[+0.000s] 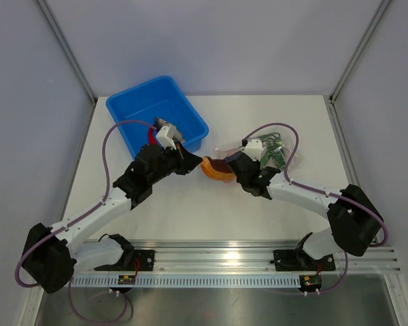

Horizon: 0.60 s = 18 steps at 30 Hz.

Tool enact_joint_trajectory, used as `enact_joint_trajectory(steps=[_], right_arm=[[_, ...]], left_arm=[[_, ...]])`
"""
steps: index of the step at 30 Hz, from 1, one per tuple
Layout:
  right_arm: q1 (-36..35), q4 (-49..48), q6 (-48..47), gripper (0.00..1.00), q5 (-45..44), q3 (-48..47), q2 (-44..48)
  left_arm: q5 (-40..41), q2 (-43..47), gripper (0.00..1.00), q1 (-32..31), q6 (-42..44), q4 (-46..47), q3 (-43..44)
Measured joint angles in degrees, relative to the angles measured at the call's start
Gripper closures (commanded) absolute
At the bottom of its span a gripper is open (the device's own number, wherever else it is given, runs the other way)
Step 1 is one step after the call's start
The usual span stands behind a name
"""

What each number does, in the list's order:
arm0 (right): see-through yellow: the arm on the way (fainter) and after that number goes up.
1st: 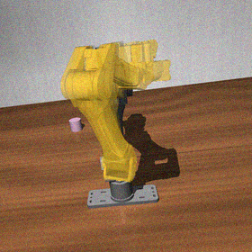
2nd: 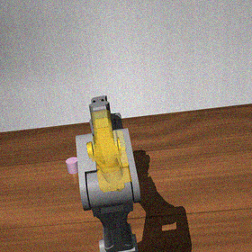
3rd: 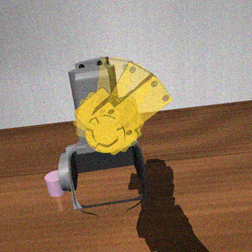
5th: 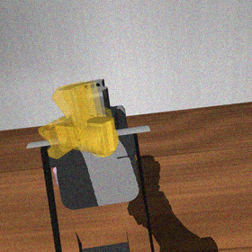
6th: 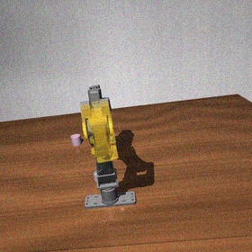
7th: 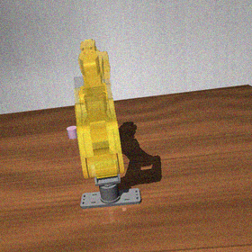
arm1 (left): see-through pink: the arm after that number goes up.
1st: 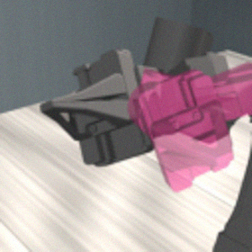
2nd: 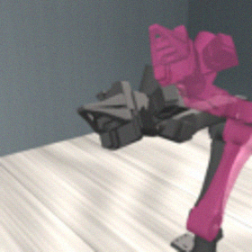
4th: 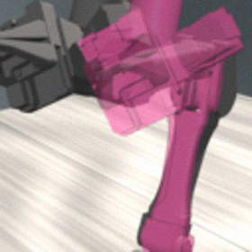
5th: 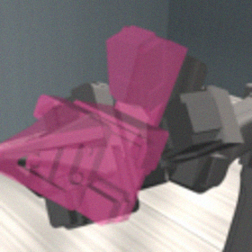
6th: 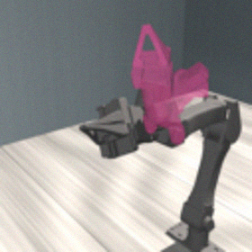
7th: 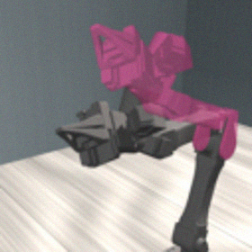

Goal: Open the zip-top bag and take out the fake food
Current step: Place the food in the bin.

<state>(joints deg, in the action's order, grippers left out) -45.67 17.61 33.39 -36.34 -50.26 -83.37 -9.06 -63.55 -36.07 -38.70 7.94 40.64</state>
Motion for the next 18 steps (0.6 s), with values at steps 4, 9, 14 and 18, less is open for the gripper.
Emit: enact_joint_trajectory(steps=[4, 9, 14, 18], right_arm=[[0.1, -0.2, 0.1, 1.0, 0.1, 0.4, 0.4], [0.4, -0.4, 0.1, 1.0, 0.5, 0.6, 0.5], [0.5, -0.6, 0.1, 1.0, 0.9, 0.7, 0.7], [0.5, -0.7, 0.1, 1.0, 1.2, 0.8, 1.0]], left_arm=[[0.0, 2.5, 1.0, 0.0, 0.7, -5.2, 3.5], [0.3, 4.3, 1.0, 0.0, 1.9, -12.7, 9.3], [1.7, 4.2, 1.0, 0.2, 3.4, -19.8, 18.3], [3.1, 2.5, 1.0, 1.1, 4.5, -24.9, 27.0]])
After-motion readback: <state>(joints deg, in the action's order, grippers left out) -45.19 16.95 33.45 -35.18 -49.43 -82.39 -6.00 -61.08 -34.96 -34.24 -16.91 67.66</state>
